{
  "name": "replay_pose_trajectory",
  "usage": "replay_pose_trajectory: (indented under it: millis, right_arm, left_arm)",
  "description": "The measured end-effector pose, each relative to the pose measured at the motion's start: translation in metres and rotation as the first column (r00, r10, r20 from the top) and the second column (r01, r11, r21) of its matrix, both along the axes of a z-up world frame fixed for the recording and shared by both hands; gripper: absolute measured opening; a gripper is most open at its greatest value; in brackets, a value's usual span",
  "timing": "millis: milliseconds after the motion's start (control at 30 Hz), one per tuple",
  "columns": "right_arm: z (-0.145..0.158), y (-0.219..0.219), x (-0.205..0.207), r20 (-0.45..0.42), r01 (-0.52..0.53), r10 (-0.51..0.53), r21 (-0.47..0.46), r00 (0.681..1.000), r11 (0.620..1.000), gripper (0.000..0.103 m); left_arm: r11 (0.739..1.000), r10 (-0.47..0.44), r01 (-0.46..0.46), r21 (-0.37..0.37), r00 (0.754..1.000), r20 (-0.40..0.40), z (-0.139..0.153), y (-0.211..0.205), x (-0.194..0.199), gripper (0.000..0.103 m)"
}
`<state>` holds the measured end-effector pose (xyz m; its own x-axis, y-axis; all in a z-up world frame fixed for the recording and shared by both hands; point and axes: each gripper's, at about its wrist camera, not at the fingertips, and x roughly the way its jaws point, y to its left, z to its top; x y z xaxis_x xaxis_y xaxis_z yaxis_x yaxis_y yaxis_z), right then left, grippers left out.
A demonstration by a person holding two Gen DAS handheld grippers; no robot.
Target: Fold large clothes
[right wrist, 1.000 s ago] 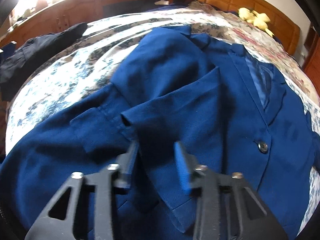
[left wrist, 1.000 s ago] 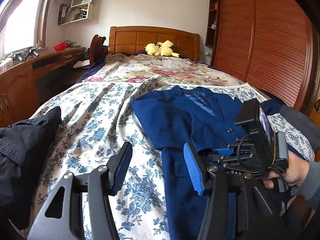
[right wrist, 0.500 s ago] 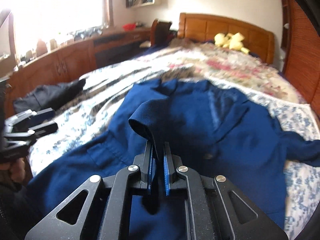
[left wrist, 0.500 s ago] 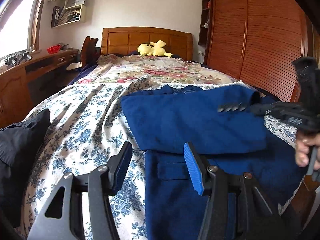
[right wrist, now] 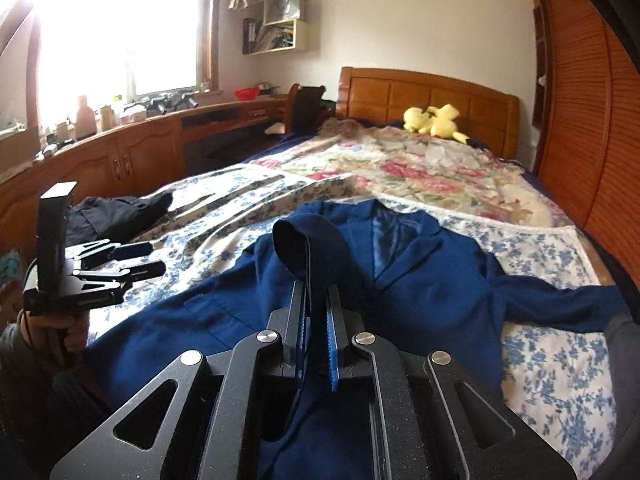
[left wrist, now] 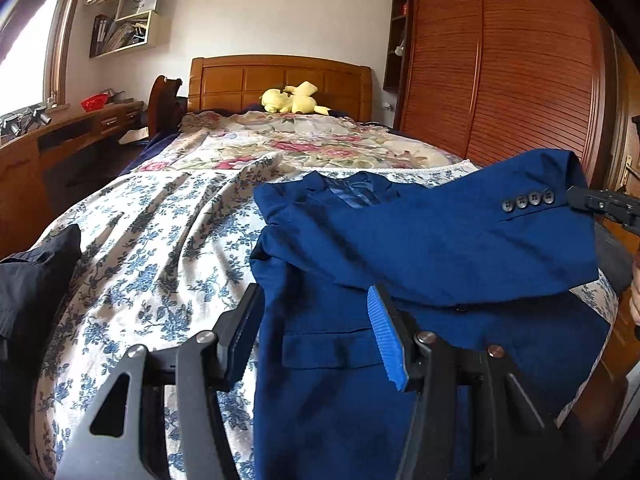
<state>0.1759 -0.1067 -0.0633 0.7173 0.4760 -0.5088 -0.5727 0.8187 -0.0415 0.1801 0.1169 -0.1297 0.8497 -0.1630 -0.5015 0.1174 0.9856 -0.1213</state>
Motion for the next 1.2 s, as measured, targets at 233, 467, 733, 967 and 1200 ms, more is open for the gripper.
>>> replay_pose_trajectory:
  millis: [233, 467, 733, 967, 1200]
  right_arm:
    - [0.002, -0.023, -0.007, 0.013, 0.067, -0.067, -0.005, 0.998, 0.998, 0.006]
    - [-0.002, -0.045, -0.009, 0.005, 0.144, -0.144, -0.006, 0.990, 0.990, 0.006]
    - [-0.058, -0.057, 0.007, -0.137, 0.184, -0.196, -0.093, 0.971, 0.978, 0.006]
    - [-0.088, -0.073, 0.015, -0.200, 0.227, -0.249, -0.128, 0.948, 0.966, 0.008]
    - [-0.088, -0.091, 0.018, -0.158, 0.289, -0.313, -0.155, 0.937, 0.945, 0.036]
  left_arm:
    - [1.000, -0.015, 0.015, 0.005, 1.000, 0.001, 0.001, -0.010, 0.002, 0.053]
    - [1.000, -0.026, 0.026, 0.009, 1.000, -0.001, -0.001, -0.017, 0.004, 0.053]
    - [0.999, -0.047, 0.047, 0.013, 0.999, 0.003, -0.001, -0.031, 0.009, 0.053]
    - [0.997, -0.072, 0.072, 0.008, 0.997, 0.012, -0.002, -0.049, 0.015, 0.053]
    - [0.995, -0.096, 0.096, -0.005, 0.995, 0.039, -0.004, -0.073, 0.023, 0.053]
